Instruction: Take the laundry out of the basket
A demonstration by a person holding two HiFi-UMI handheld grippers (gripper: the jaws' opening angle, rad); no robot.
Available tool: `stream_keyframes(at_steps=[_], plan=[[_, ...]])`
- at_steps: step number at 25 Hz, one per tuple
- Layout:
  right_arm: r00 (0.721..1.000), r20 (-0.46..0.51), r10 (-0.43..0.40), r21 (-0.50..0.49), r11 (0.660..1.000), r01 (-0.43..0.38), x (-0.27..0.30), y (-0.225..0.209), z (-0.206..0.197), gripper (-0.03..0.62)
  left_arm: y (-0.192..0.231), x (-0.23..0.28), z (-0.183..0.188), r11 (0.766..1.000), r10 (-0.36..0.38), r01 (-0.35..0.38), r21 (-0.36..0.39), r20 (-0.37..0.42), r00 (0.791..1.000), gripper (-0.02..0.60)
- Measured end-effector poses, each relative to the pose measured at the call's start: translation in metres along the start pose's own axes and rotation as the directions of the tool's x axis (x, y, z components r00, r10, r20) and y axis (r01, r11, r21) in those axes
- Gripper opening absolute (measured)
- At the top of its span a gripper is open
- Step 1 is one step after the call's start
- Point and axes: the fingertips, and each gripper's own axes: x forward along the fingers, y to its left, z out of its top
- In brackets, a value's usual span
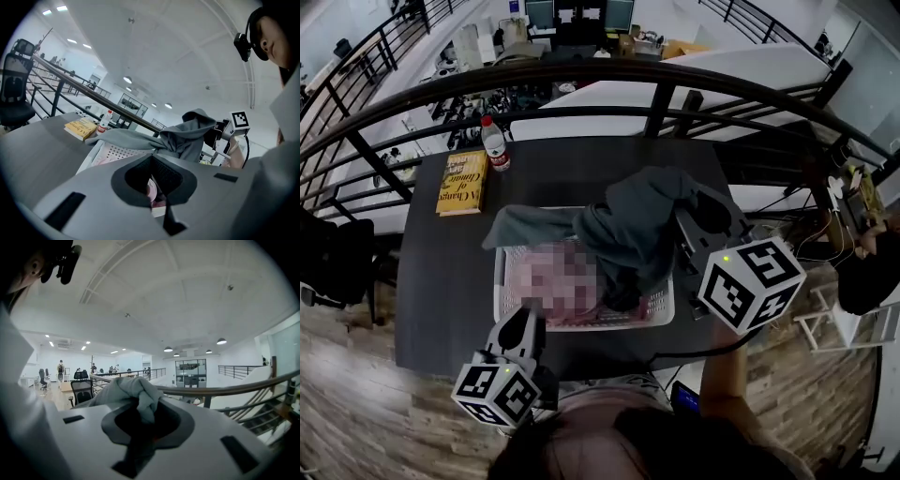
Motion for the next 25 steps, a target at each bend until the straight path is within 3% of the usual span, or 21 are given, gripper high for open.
stream_keyframes(at_steps=[12,25], plan=[[0.968,0.229,-0.101,-0.055,0.992,0.116,-0.053,-0.028,0.086,0.066,-0.01,-0.006,-0.007,1.0,-0.023,0.023,0.016,0.01,1.0,-0.002],[0.888,0.361,-0.284,-0.081,0.939,0.333,-0.133,-0.086,0.14,0.066,-0.038,0.009,-0.017,0.996,-0.088,0.089,0.03,-0.032,0.996,-0.002]])
